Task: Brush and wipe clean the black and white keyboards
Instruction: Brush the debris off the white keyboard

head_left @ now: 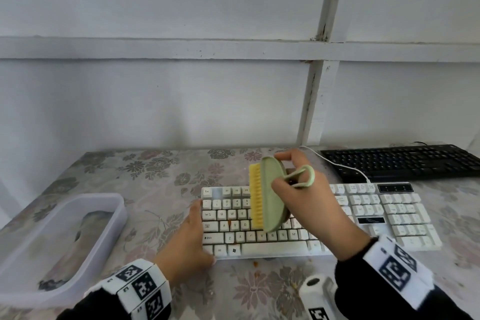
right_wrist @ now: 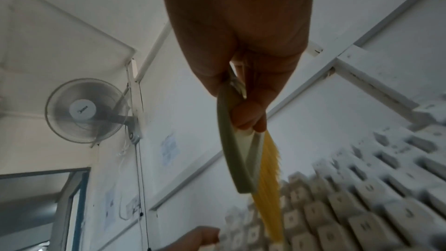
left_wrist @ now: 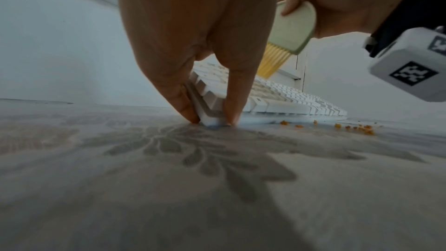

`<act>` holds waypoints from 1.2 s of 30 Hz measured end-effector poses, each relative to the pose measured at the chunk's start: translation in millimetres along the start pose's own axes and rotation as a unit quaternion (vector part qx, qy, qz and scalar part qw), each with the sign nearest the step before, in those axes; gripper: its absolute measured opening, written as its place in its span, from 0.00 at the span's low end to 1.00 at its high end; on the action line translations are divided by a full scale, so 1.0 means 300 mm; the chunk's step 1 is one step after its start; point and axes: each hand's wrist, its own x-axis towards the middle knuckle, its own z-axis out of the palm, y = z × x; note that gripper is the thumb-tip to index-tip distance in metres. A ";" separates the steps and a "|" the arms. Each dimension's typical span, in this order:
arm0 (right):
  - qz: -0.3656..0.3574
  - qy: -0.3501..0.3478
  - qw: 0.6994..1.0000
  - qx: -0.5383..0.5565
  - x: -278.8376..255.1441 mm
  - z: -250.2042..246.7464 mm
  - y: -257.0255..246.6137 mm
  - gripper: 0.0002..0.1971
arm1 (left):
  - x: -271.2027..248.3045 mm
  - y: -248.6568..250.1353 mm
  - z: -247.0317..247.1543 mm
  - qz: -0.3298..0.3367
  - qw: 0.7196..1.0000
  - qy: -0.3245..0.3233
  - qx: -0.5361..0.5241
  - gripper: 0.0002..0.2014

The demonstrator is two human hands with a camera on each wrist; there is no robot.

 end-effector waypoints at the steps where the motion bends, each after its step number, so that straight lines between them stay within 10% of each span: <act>1: -0.002 -0.002 1.000 -0.012 0.005 0.017 0.006 0.14 | -0.001 0.000 0.000 0.002 1.000 0.001 0.006 0.46; 12: 0.070 -0.130 0.988 -0.043 -0.150 0.030 0.059 0.11 | 0.005 0.000 0.004 -0.008 1.000 0.003 0.008 0.47; 19: 0.021 -0.009 1.000 -0.006 -0.026 0.007 -0.018 0.14 | 0.006 -0.013 0.010 -0.001 1.000 0.004 -0.003 0.47; 29: 0.048 -0.100 0.992 -0.068 -0.129 0.054 0.064 0.12 | 0.010 -0.024 0.011 -0.007 1.000 -0.001 -0.002 0.50; 36: 0.023 -0.004 1.000 -0.009 -0.041 0.030 0.016 0.15 | 0.013 -0.029 0.010 -0.004 1.000 0.000 -0.007 0.50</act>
